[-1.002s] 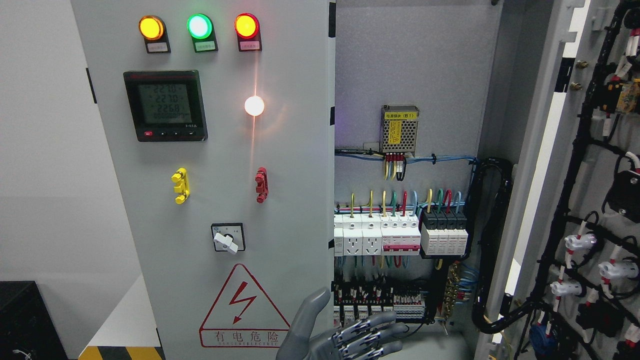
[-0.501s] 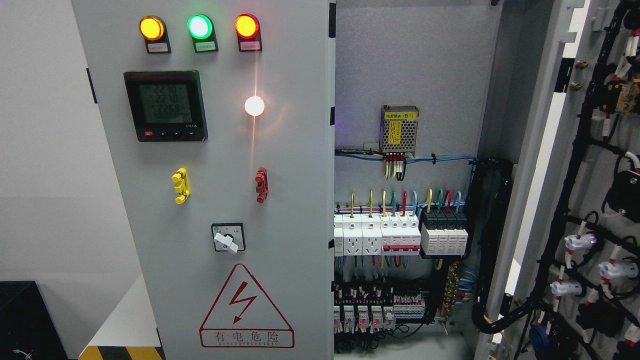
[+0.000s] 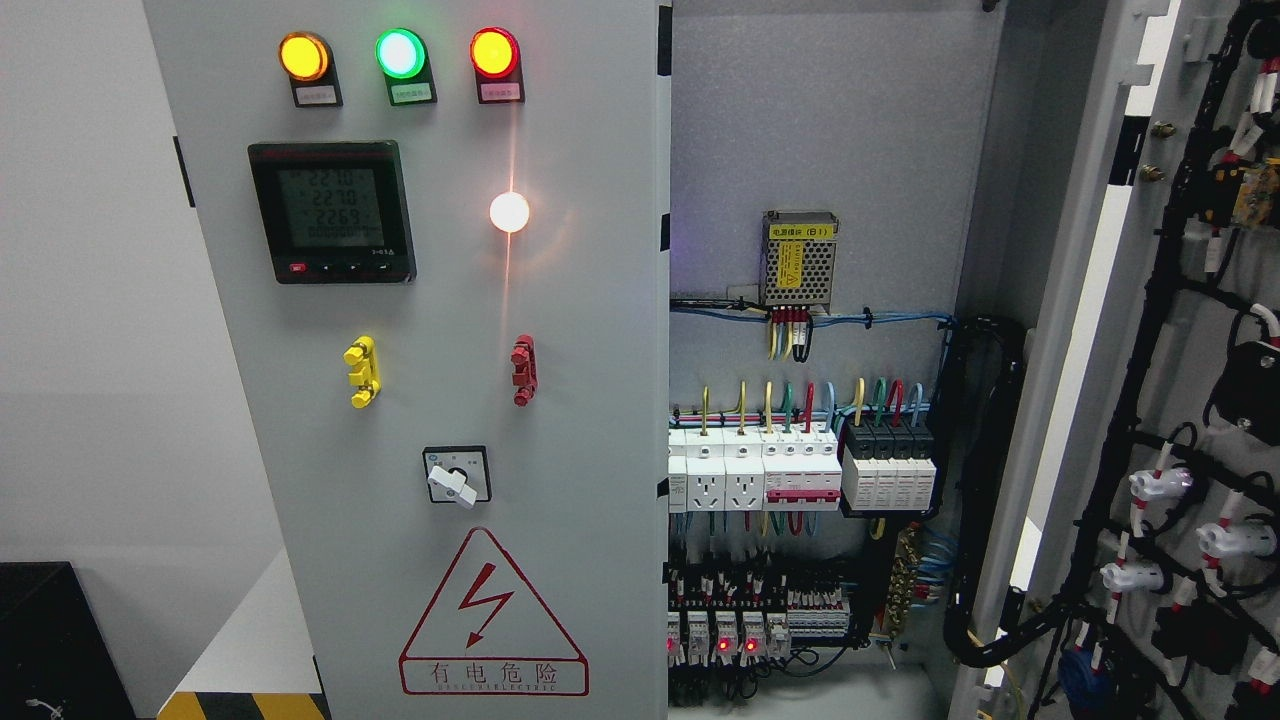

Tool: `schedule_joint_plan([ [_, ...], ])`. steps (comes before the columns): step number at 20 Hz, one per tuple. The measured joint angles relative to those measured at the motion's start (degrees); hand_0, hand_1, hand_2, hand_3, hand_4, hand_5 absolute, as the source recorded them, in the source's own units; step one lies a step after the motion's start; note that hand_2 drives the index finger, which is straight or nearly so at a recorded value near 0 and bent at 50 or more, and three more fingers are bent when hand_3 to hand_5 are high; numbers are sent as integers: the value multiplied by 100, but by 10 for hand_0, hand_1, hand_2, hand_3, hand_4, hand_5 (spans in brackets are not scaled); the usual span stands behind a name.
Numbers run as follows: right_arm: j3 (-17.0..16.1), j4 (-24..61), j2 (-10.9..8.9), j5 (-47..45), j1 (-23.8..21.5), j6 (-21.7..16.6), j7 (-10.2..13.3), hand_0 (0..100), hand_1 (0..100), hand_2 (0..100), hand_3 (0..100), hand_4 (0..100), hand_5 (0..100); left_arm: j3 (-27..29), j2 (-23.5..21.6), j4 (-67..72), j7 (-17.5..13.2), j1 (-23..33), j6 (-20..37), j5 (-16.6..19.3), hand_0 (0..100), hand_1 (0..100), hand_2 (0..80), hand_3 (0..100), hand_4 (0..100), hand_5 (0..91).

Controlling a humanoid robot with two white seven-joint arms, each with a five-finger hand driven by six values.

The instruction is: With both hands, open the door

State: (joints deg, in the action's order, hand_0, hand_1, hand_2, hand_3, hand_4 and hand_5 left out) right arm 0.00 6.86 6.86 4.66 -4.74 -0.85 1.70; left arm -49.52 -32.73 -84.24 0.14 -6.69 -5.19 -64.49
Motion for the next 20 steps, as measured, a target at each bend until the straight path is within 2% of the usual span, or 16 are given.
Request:
schedule_joint_plan([
  [4,0,-1,0,0,0,0,0,192,0,0,0,0,0,60,230,795,-28,338,8,565,0,0,0,0,0,0],
  [10,0,-1,0,0,0,0,0,192,0,0,0,0,0,130,738,2337,-49,556,11,1385,0,0,0,0,0,0],
  [20,0,-2,0,0,0,0,0,192,0,0,0,0,0,431,1586,4758,-65,836,41,1948,0,0,0,0,0,0],
])
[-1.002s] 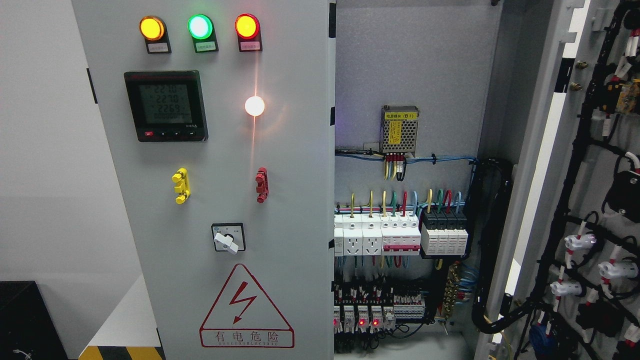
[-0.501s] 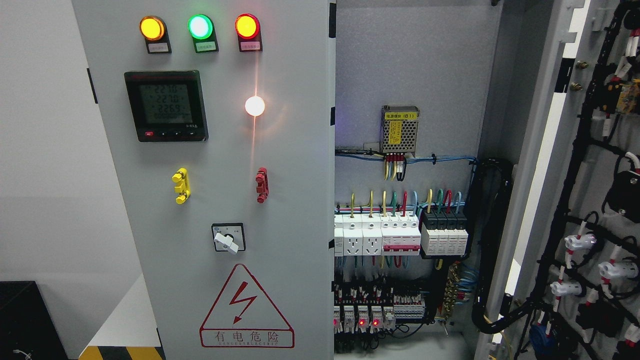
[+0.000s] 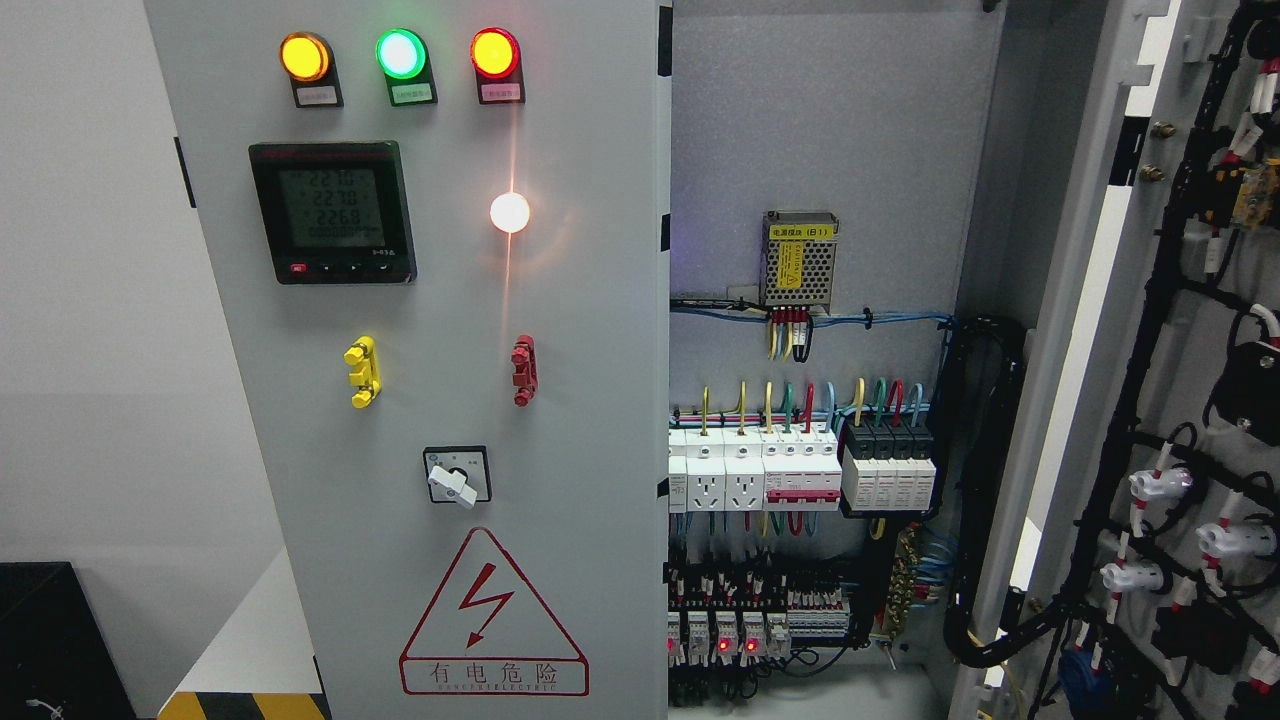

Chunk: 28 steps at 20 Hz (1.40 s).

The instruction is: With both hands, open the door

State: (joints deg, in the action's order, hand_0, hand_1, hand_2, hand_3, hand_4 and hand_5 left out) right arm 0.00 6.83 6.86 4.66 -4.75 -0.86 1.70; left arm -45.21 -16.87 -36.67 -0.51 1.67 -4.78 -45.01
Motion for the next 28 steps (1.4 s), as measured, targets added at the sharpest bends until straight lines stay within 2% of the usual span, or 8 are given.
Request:
schedule_joint_plan([
  [2,0,1,0,0,0,0,0,192,0,0,0,0,0,180,167,430,6,29,0,294,0,0,0,0,0,0],
  [4,0,1,0,0,0,0,0,192,0,0,0,0,0,488,327,867,10,54,0,788,0,0,0,0,0,0],
  [11,0,1,1,0,0,3,0,192,0,0,0,0,0,2087,783,1999,35,83,-9,3025,0,0,0,0,0,0],
  [14,0,1,1,0,0,4,0,192,0,0,0,0,0,2657,934,2385,28,93,104,3649,0,0,0,0,0,0],
  [17,0,1,1,0,0,4,0,191,0,0,0,0,0,3100,1068,2691,14,97,224,4006,0,0,0,0,0,0],
  [20,0,2,1,0,0,4,0,191,0,0,0,0,0,3441,1219,2925,53,101,263,4212,0,0,0,0,0,0],
  [24,0,2,1,0,0,4,0,192,0,0,0,0,0,3767,1358,3148,398,104,335,4360,0,0,0,0,0,0],
  [28,0,2,1,0,0,2,0,192,0,0,0,0,0,3995,1459,3361,618,124,389,4434,0,0,0,0,0,0],
])
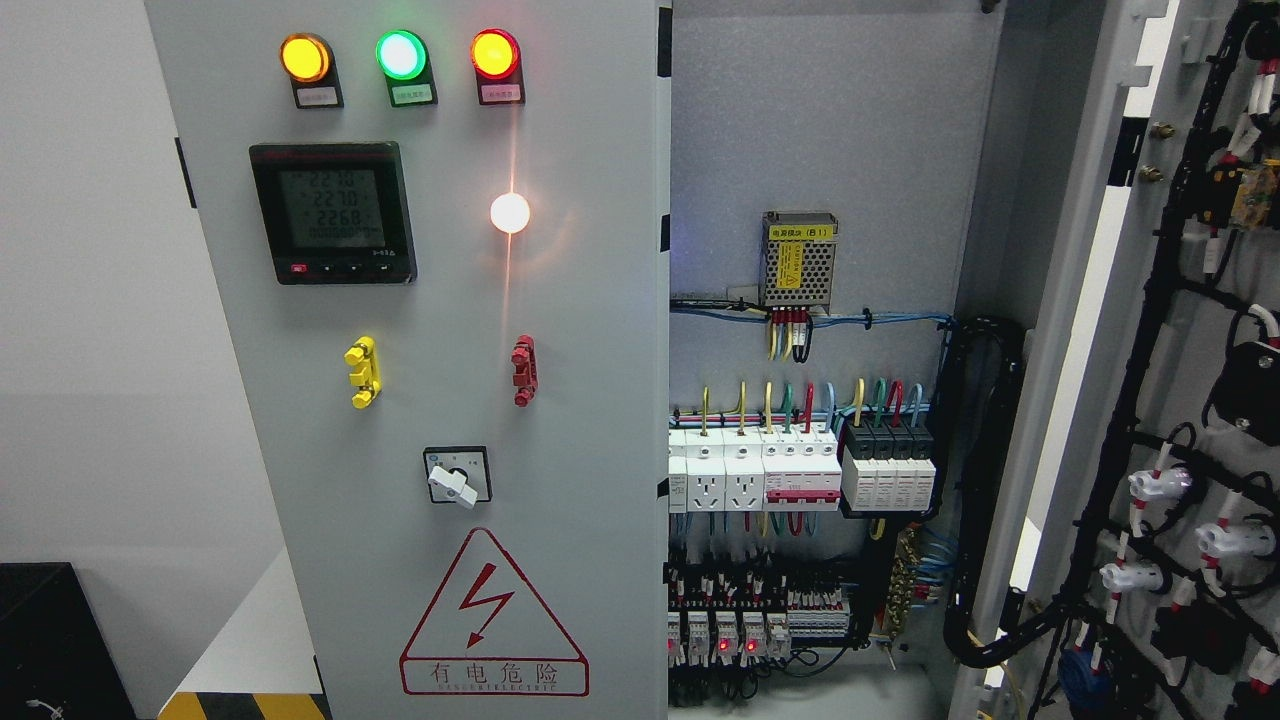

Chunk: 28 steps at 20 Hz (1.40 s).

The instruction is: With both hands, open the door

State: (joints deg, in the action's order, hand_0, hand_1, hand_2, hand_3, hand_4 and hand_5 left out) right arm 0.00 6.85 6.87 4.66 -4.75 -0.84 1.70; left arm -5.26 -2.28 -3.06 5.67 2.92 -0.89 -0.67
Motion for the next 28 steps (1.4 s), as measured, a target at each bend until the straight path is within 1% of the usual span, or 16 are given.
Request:
schedule_joint_plan([
  [5,0,46,-3,-1,-6,-13,0,192,0,0,0,0,0,195,84,188,316,25,17,42,0,0,0,0,0,0],
  [8,0,224,-14,-1,-88,-20,0,192,0,0,0,0,0,272,118,265,377,30,18,52,0,0,0,0,0,0],
  [12,0,790,-32,-1,-383,-20,0,192,0,0,0,0,0,349,152,311,408,36,20,61,0,0,0,0,0,0],
  [13,0,1009,-38,-1,-497,-20,0,192,0,0,0,0,0,363,159,311,411,37,21,62,0,0,0,0,0,0],
  [18,0,2204,-55,-5,-1052,-31,0,192,0,0,0,0,0,424,185,310,221,37,21,65,0,0,0,0,0,0],
  [22,11,3385,-69,-7,-1485,-180,0,191,0,0,0,0,0,455,225,309,159,39,21,66,0,0,0,0,0,0],
  [28,200,5278,-108,-9,-2046,-355,4,191,0,0,0,0,0,485,374,307,148,23,23,67,0,0,0,0,0,0],
])
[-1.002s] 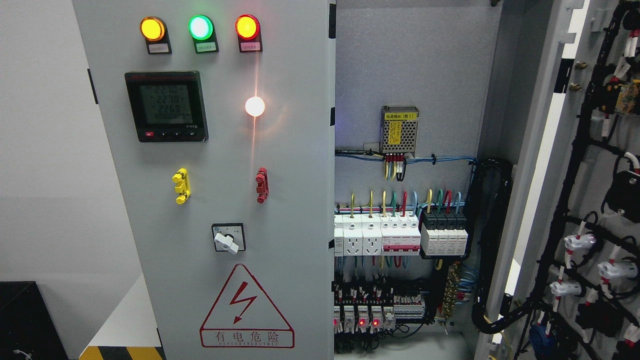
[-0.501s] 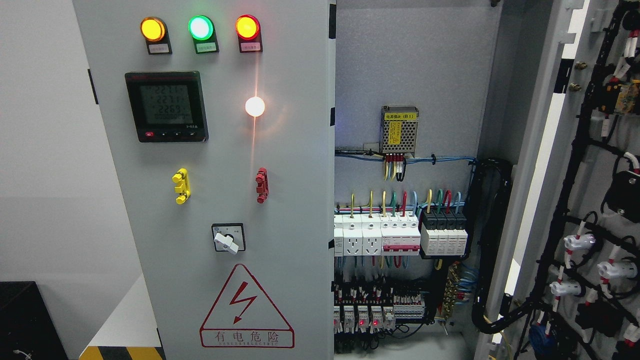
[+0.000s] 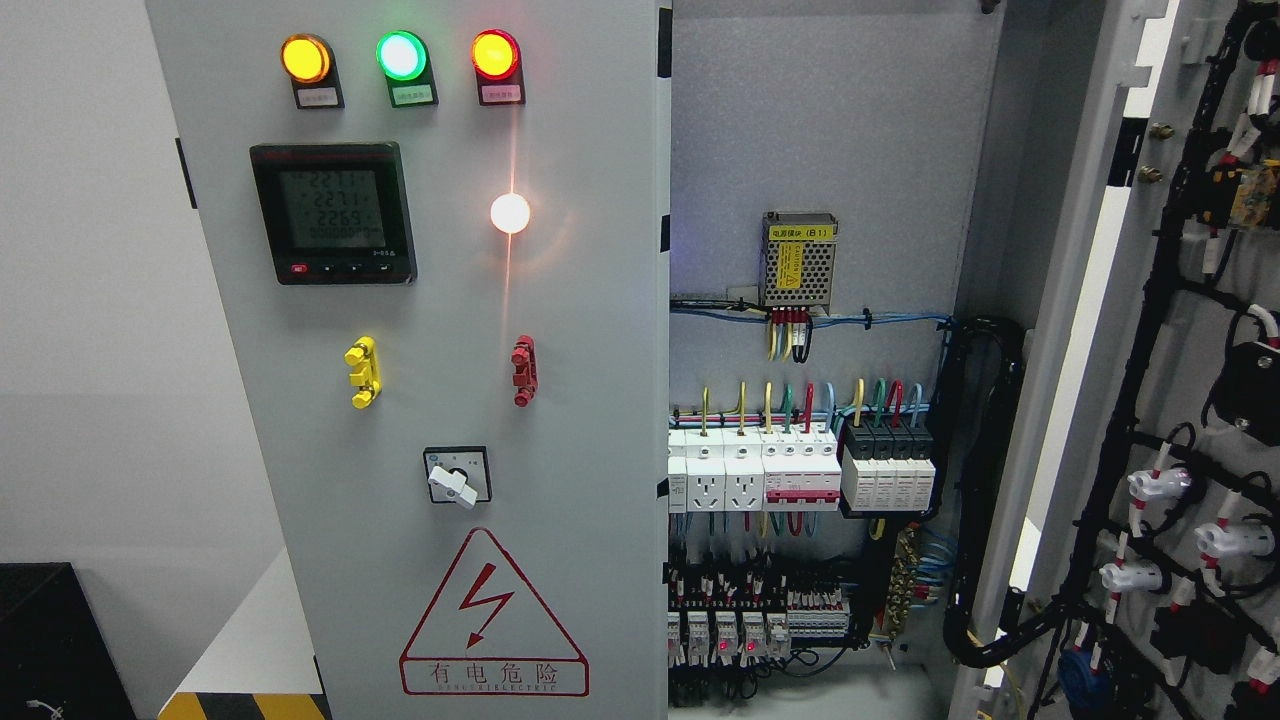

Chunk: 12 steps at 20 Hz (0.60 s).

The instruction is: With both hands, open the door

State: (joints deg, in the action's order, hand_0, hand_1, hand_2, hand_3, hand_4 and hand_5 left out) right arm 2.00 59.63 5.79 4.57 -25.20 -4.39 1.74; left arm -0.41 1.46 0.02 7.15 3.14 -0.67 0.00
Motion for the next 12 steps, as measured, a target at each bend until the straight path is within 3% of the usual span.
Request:
schedule_joint_plan([
  [5,249,1426,-23,0,-262,-132,8,191,0,0,0,0,0,14,143,-1,-1,-15,0,0,0,0,0,0,0,0],
  [12,636,2967,-54,0,-288,-1306,12,191,0,0,0,0,0,27,266,-2,-1,-23,15,0,0,0,0,0,0,0],
])
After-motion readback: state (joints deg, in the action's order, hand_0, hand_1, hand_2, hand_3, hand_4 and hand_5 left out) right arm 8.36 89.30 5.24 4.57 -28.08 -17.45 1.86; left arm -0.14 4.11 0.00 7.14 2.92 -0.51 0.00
